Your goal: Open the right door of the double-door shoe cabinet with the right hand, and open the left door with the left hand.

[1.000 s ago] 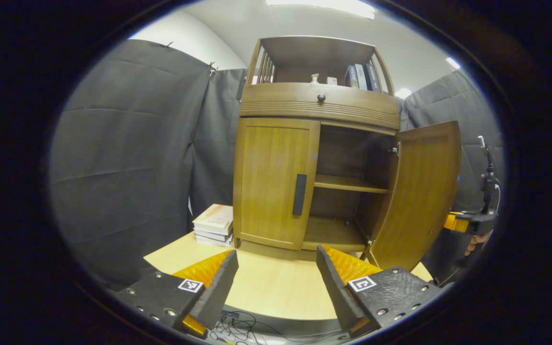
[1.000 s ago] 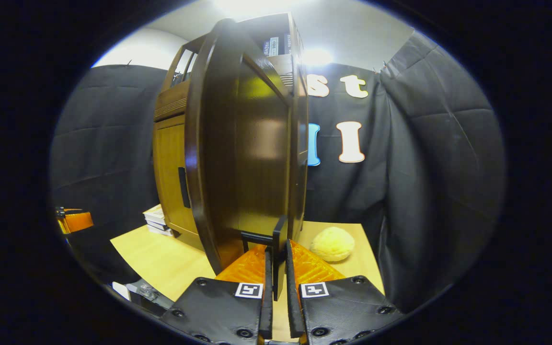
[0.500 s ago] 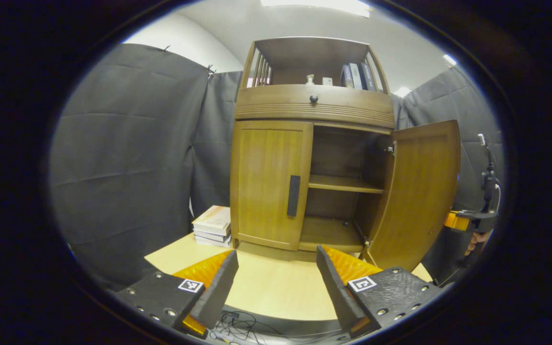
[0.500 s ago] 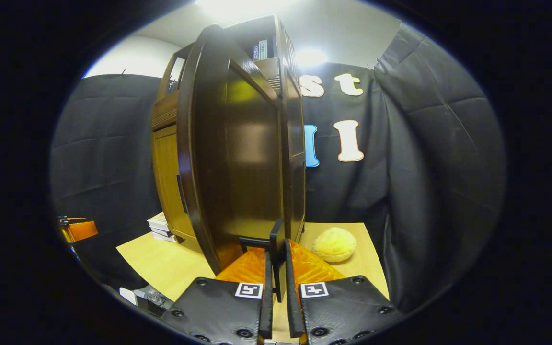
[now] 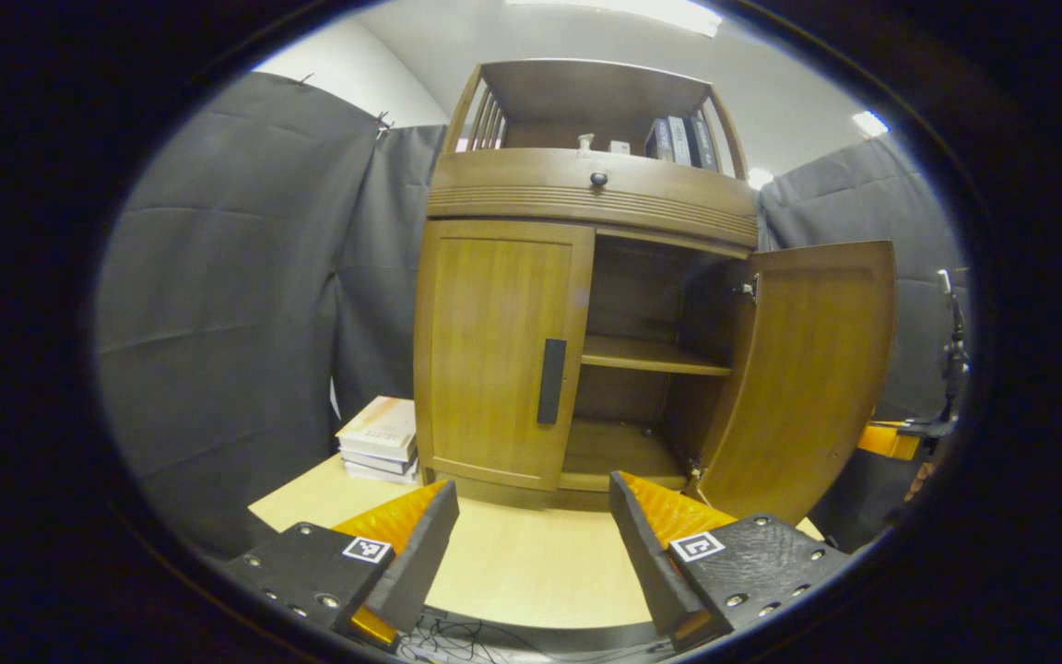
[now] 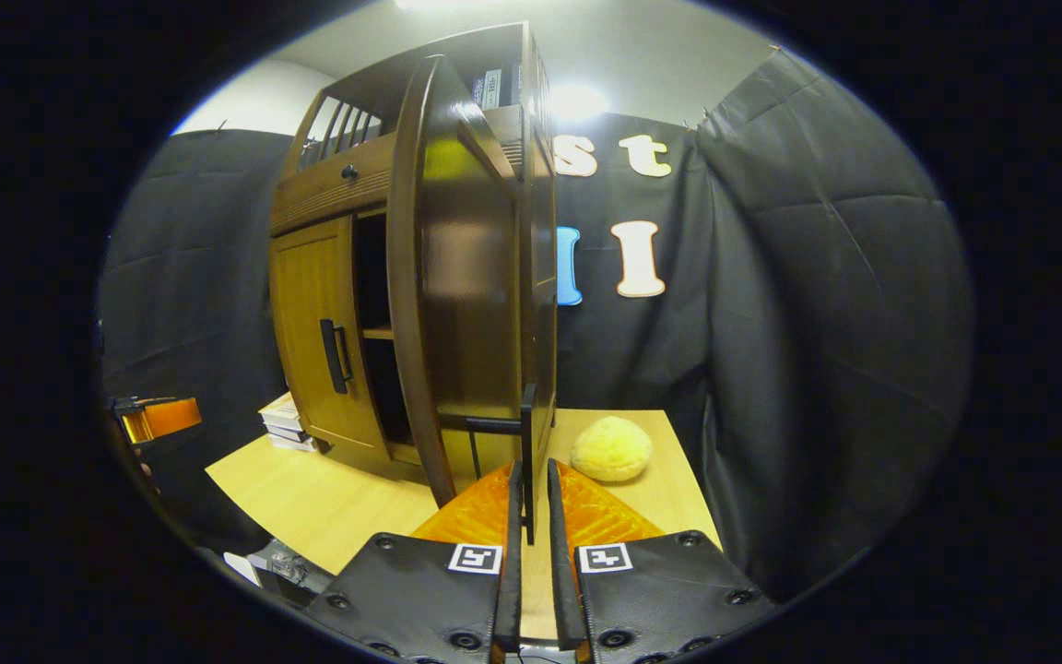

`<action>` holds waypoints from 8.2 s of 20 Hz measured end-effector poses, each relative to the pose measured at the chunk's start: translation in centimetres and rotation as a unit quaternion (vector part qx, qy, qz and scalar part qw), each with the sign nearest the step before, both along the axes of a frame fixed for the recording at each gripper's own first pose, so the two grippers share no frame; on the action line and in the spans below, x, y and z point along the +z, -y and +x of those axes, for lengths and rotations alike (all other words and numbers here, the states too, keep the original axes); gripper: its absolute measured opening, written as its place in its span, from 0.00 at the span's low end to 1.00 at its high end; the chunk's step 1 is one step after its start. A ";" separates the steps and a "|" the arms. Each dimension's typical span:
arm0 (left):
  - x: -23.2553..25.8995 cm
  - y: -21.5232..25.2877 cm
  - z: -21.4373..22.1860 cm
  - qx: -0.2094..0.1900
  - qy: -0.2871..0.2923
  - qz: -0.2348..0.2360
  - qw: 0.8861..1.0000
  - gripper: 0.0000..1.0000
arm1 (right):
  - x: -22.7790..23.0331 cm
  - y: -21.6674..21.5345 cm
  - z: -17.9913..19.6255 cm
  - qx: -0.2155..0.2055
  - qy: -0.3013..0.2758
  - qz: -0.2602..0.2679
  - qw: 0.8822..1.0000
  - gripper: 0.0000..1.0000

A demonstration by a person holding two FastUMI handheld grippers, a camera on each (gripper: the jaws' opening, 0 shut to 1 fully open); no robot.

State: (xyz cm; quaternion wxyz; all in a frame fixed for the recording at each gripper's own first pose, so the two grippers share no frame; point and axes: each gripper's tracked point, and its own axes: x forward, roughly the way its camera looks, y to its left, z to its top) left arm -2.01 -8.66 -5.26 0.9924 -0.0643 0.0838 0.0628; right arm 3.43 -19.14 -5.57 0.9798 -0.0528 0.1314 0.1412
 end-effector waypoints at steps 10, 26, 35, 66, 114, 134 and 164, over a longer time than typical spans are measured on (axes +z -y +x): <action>0.7 -3.5 3.5 -0.071 0.034 0.005 0.997 0.94 | 2.8 -6.1 -7.1 -0.130 0.032 0.018 0.991 0.14; 5.1 -5.3 12.1 -0.125 0.091 0.015 0.988 0.94 | 5.3 -21.8 1.8 -0.029 0.086 0.032 0.995 0.80; 4.3 -0.4 20.4 -0.116 0.076 0.018 0.990 0.94 | 3.0 -21.1 7.4 -0.007 0.076 0.042 0.996 0.96; -0.7 2.5 25.6 -0.075 0.032 0.043 0.996 0.13 | 0.8 -22.1 11.6 0.050 0.065 0.034 0.996 0.98; 1.4 1.5 24.3 -0.106 0.081 -0.004 0.991 0.16 | 0.8 -28.5 -2.6 -0.006 0.083 0.043 0.996 0.95; 1.5 -0.1 23.8 -0.124 0.083 0.004 0.989 0.03 | 3.6 -23.8 -2.9 -0.077 0.089 0.002 0.993 0.97; 7.9 10.6 21.8 0.142 0.142 -0.055 0.978 0.95 | 2.9 -12.5 -3.7 0.098 0.070 0.053 0.991 0.96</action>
